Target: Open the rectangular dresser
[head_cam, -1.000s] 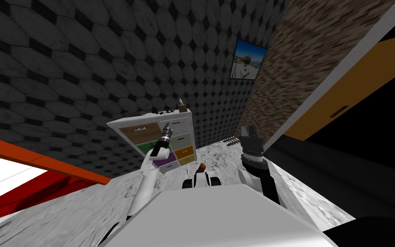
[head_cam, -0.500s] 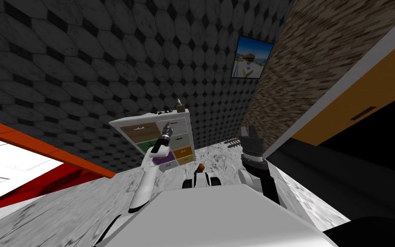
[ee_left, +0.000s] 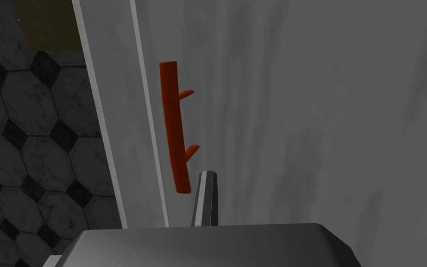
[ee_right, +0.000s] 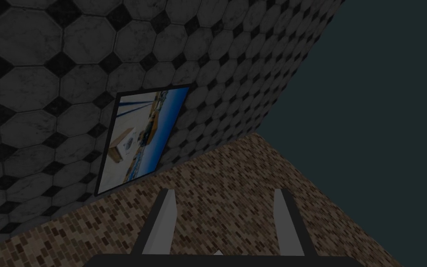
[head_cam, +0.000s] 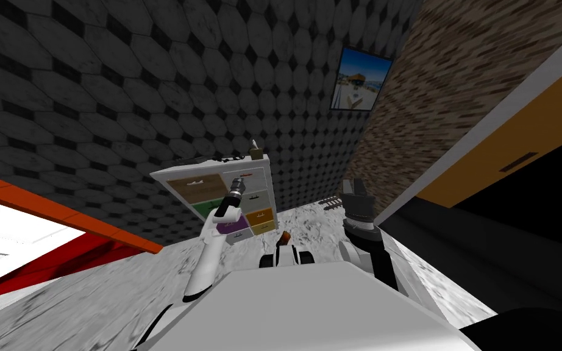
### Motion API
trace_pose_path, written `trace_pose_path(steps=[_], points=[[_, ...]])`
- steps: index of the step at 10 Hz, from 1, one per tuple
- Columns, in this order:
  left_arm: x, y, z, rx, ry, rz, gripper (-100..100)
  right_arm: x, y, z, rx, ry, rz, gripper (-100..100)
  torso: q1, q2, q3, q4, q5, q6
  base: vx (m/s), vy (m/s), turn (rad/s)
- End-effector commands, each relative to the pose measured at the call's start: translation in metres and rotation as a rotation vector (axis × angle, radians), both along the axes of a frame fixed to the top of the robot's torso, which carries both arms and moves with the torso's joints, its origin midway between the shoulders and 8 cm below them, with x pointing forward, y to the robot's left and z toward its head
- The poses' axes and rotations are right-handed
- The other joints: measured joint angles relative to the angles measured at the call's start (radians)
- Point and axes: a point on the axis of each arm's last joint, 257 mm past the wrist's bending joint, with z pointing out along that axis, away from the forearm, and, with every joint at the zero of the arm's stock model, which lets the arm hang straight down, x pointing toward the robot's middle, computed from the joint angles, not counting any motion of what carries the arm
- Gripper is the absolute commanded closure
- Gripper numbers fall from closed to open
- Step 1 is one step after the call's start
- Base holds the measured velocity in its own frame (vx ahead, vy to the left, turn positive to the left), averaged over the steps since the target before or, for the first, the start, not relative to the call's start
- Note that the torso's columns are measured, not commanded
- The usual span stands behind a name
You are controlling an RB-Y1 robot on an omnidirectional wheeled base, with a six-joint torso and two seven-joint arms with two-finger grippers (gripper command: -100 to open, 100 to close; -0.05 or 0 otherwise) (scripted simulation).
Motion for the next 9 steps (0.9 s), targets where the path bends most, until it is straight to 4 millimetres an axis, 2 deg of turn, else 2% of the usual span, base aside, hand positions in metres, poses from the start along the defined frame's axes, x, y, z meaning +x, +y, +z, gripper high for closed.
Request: trace_pose_path(steps=[1, 4, 5, 6, 9], points=[[-0.009, -0.013, 0.007, 0.002, -0.005, -0.023, 100, 0.0, 0.0, 0.0, 0.0, 0.0, 0.0, 0, -0.001, -0.001, -0.001, -0.001, 0.0, 0.0, -0.121, -0.04, 0.131], [-0.019, -0.026, 0.015, 0.004, -0.009, -0.047, 100, 0.0, 0.0, 0.0, 0.0, 0.0, 0.0, 0, 0.0, -0.004, -0.003, -0.001, 0.0, 0.0, -0.12, -0.05, 0.077], [-0.016, -0.023, 0.013, 0.004, -0.009, -0.042, 100, 0.0, 0.0, 0.0, 0.0, 0.0, 0.0, 0, 0.001, -0.006, -0.004, -0.002, 0.0, 0.0, -0.046, -0.021, 0.021], [-0.015, -0.021, 0.014, 0.002, 0.001, -0.038, -100, 0.0, 0.0, 0.0, 0.0, 0.0, 0.0, 0, 0.002, -0.009, -0.006, -0.003, 0.001, 0.0, 0.103, 0.014, -0.03], [-0.013, -0.017, 0.014, -0.001, 0.017, -0.03, -100, 0.0, 0.0, 0.0, 0.0, 0.0, 0.0, 0, 0.001, -0.009, -0.006, -0.003, 0.0, 0.0, 0.169, 0.028, -0.019]])
